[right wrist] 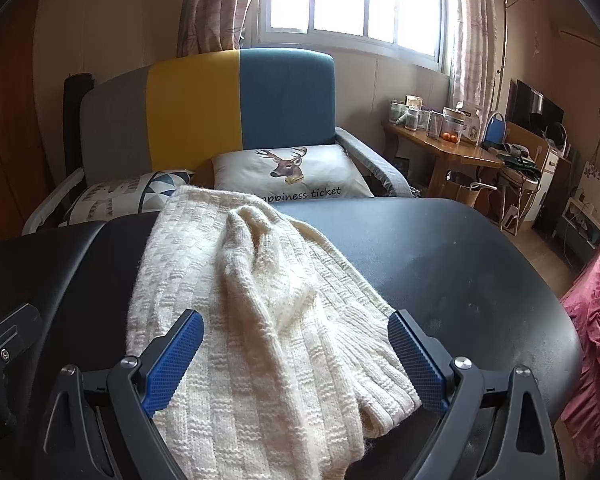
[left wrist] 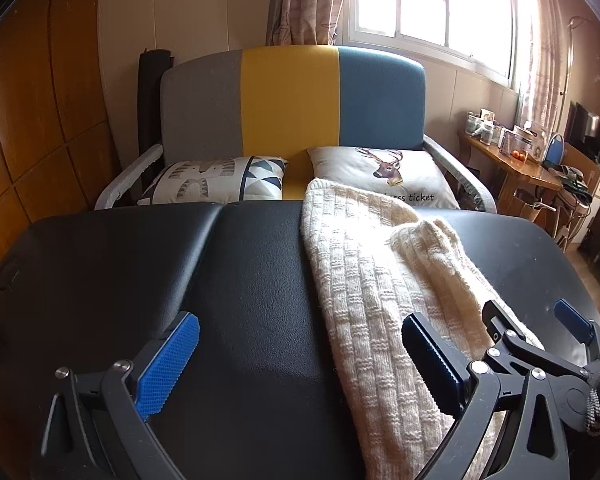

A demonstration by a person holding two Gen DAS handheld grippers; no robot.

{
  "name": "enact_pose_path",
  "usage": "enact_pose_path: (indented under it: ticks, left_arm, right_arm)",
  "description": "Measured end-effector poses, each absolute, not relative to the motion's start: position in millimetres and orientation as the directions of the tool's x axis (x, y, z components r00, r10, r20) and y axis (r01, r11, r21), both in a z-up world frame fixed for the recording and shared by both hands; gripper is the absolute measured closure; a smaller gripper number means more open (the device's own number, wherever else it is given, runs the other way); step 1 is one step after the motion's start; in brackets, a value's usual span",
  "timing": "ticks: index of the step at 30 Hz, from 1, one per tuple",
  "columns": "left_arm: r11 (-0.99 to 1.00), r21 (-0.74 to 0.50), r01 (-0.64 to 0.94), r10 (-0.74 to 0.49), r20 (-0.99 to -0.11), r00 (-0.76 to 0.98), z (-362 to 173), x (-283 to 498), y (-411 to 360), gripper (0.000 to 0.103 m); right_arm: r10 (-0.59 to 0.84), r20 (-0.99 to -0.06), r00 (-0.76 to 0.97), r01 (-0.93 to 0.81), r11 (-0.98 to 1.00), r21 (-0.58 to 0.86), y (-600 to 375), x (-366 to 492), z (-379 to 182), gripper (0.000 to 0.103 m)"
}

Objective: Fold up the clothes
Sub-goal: 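Move both grippers toward the bunched cream sweater on the ottoman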

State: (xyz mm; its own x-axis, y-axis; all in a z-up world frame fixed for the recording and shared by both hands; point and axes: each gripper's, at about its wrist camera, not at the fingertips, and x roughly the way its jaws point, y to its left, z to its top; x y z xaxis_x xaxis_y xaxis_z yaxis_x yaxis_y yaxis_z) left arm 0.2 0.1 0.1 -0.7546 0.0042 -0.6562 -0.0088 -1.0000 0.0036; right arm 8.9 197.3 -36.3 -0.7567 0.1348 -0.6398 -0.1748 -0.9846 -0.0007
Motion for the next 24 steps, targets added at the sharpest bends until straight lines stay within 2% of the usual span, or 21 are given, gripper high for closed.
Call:
enact_pose_path:
  ticks: [6,9,16,18,20,24]
  left_arm:
    - [-1.000,0.024,-0.015,-0.005,-0.669,-0.744,-1,3,6,0.001]
    - [-1.000,-0.012,-0.019,0.022,-0.687,-0.727,-6,-1,-1,0.001]
    - [-0.973,-0.202,-0.116,0.230,-0.752,-0.617,-33,-6,-14,0.000]
    - [-0.955,-0.261,-0.140,0.292,-0.762,-0.577,-41,-7,-18,0.000]
    - [-0.941,-0.308,-0.141,0.334,-0.773,-0.539,-53,-7,-24,0.000]
    - [-0.926,-0.340,-0.163,0.374,-0.780,-0.501,-74,1,-35,0.000]
  right_arm:
    - [0.049,-0.655,-0.754,-0.130,-0.988,0.077,206,12,-44,0.007]
    - [0.005,-0.660,-0.751,-0.108,-0.987,0.116,211,13,-47,0.007]
    - [-0.096,-0.665,-0.740,-0.058,-0.977,0.206,222,17,-56,0.008]
    - [-0.210,-0.659,-0.722,-0.046,-0.936,0.350,241,22,-63,0.013]
    - [-0.335,-0.631,-0.700,-0.040,-0.864,0.502,262,27,-71,0.013]
    - [-0.466,-0.576,-0.672,-0.060,-0.741,0.669,300,38,-89,0.013]
